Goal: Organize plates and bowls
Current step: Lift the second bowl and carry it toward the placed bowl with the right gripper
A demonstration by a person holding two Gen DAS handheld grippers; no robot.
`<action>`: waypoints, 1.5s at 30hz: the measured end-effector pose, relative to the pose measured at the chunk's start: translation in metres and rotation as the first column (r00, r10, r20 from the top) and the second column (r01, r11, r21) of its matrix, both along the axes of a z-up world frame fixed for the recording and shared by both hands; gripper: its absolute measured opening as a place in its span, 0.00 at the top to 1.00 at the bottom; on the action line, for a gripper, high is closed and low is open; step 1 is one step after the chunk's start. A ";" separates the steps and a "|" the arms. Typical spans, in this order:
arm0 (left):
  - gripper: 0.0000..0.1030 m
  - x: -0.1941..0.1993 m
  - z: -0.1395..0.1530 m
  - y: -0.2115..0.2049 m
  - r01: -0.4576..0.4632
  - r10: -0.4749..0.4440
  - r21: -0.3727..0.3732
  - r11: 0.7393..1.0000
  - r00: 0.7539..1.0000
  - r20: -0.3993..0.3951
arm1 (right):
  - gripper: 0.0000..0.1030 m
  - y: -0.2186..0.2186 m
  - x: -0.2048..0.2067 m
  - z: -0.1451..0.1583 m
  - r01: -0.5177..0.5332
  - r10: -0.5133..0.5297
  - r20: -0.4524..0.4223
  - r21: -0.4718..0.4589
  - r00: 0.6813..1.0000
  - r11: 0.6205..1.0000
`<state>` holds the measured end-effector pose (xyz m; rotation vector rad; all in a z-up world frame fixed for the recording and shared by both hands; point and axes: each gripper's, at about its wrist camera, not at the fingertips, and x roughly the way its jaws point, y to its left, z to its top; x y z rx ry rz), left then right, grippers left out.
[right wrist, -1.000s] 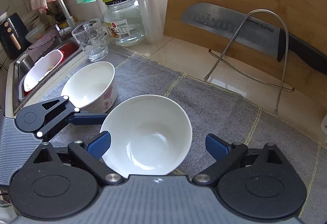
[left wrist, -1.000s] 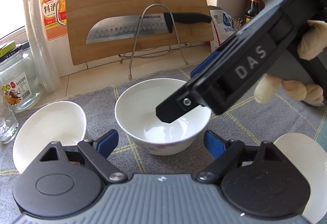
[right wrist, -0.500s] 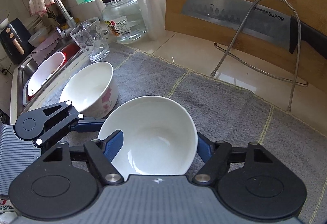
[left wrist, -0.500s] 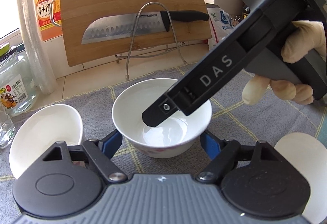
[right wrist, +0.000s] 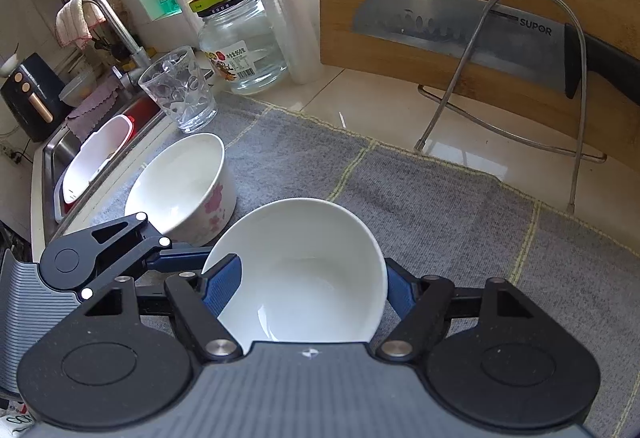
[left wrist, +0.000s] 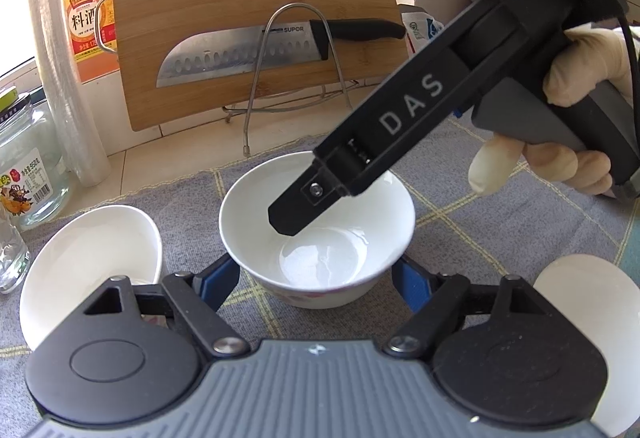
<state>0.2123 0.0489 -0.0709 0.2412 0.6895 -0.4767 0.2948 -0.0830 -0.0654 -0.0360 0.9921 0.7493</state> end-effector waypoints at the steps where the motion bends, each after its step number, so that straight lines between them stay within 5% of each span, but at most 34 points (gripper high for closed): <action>1: 0.20 0.000 0.001 0.000 0.002 -0.002 -0.001 1.000 1.000 -0.005 | 0.22 -0.001 0.000 0.000 0.004 -0.004 -0.008 0.007 1.000 1.000; 15: 0.20 -0.017 0.026 -0.003 0.031 -0.031 0.008 0.999 1.000 -0.003 | 0.22 -0.010 -0.020 0.023 0.009 -0.009 -0.015 0.035 1.000 0.999; 45: 0.20 -0.109 0.060 -0.024 0.121 -0.121 -0.013 0.993 0.992 0.032 | 0.22 -0.052 -0.131 0.059 0.051 -0.055 0.055 0.065 0.997 0.997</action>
